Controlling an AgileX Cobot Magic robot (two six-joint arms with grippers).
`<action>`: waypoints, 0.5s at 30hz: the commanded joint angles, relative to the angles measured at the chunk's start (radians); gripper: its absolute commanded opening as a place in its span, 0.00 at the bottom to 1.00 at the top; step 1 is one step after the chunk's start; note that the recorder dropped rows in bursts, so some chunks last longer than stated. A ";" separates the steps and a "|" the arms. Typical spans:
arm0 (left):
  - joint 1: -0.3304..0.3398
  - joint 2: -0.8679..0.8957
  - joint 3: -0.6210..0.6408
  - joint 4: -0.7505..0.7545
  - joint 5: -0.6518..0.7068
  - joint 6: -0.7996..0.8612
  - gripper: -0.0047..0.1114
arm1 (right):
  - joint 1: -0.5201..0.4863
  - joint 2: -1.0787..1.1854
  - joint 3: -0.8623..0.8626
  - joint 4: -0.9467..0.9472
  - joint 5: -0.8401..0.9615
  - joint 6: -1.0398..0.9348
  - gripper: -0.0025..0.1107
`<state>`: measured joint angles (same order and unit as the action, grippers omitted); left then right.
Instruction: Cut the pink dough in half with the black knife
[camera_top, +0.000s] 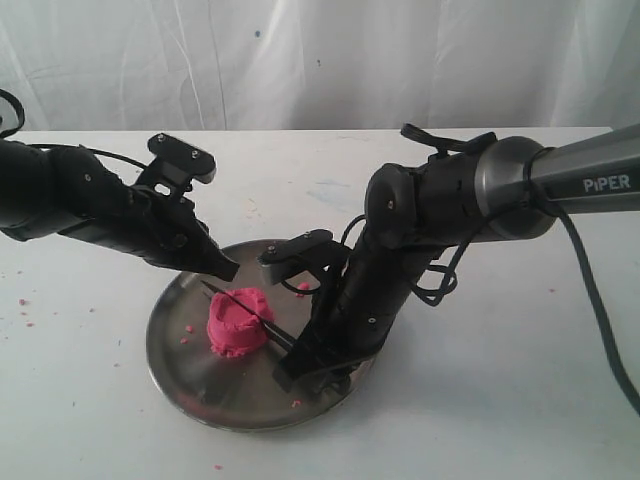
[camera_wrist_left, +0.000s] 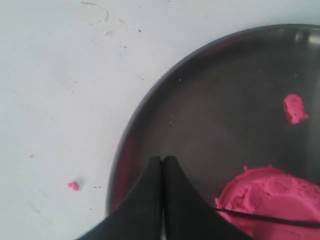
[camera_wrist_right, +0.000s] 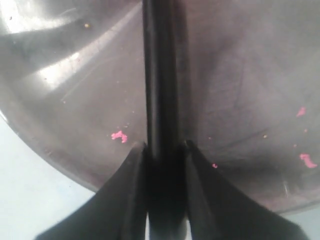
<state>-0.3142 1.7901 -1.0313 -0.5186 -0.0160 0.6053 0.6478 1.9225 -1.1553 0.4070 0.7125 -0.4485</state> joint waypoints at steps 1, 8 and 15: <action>-0.007 0.014 0.006 -0.008 0.076 -0.003 0.04 | 0.000 -0.003 -0.007 0.003 -0.011 -0.008 0.02; -0.007 0.088 0.006 -0.008 0.087 -0.003 0.04 | 0.000 -0.003 -0.007 0.003 -0.011 -0.008 0.02; -0.007 0.111 0.006 -0.008 0.071 -0.003 0.04 | 0.000 -0.003 -0.007 0.003 -0.011 -0.008 0.02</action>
<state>-0.3142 1.8788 -1.0331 -0.5186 0.0258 0.6053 0.6478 1.9231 -1.1553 0.4115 0.7070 -0.4485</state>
